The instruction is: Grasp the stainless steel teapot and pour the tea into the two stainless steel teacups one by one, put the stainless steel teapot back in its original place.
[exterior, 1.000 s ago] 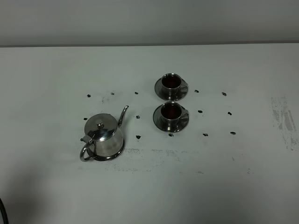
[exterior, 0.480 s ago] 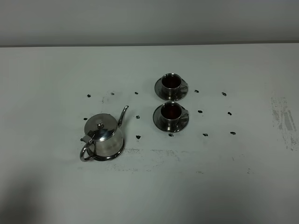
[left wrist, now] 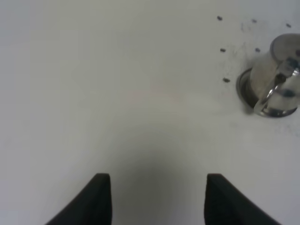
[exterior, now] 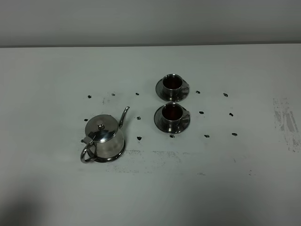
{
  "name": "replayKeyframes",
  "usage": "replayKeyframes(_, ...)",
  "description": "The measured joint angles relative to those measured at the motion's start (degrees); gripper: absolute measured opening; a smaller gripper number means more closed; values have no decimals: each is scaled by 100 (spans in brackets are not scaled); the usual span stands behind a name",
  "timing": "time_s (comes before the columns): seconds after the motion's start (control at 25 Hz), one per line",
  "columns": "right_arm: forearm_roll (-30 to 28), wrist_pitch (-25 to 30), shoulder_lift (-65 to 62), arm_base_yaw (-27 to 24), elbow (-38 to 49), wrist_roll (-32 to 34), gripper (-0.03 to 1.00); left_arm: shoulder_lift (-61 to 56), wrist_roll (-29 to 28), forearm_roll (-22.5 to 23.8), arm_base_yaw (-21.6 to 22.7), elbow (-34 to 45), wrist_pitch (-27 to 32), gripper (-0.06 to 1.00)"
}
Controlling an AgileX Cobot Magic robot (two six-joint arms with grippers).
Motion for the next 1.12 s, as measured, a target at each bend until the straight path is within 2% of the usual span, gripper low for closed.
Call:
replayKeyframes(0.28,0,0,0,0,0,0,40,-13,6,0,246,0,26,43)
replayKeyframes(1.12,0,0,0,51,0,0,40,-13,23,0,248,0,26,43)
